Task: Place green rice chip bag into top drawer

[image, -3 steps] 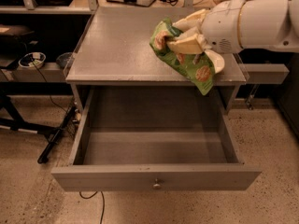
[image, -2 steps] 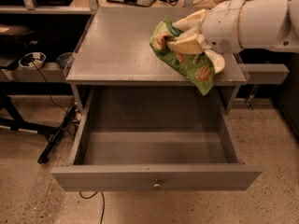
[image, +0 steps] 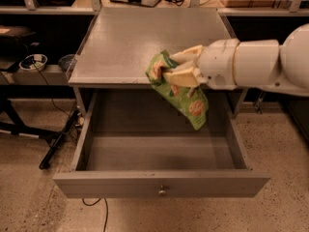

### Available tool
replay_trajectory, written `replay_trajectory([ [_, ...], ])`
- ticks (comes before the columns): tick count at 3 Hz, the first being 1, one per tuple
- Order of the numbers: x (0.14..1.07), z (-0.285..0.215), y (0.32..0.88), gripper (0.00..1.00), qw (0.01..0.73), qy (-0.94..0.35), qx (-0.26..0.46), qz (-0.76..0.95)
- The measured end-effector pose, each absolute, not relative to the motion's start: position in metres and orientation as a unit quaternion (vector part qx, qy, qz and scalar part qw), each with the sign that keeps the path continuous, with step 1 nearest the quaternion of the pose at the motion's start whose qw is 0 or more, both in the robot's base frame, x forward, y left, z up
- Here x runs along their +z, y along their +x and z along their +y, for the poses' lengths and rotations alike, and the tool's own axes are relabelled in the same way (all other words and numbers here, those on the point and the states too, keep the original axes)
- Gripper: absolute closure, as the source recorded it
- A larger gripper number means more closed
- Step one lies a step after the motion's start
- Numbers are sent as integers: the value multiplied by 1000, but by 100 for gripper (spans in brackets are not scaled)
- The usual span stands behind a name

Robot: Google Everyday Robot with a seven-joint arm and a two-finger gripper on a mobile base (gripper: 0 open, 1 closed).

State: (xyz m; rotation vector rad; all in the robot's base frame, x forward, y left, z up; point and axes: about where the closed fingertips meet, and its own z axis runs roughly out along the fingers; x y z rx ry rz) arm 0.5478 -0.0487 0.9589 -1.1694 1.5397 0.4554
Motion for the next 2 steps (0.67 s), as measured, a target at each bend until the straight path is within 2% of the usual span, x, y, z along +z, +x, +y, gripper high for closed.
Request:
replay_trajectory([
  [2,903,-40,525,100,535,-478,149,680],
])
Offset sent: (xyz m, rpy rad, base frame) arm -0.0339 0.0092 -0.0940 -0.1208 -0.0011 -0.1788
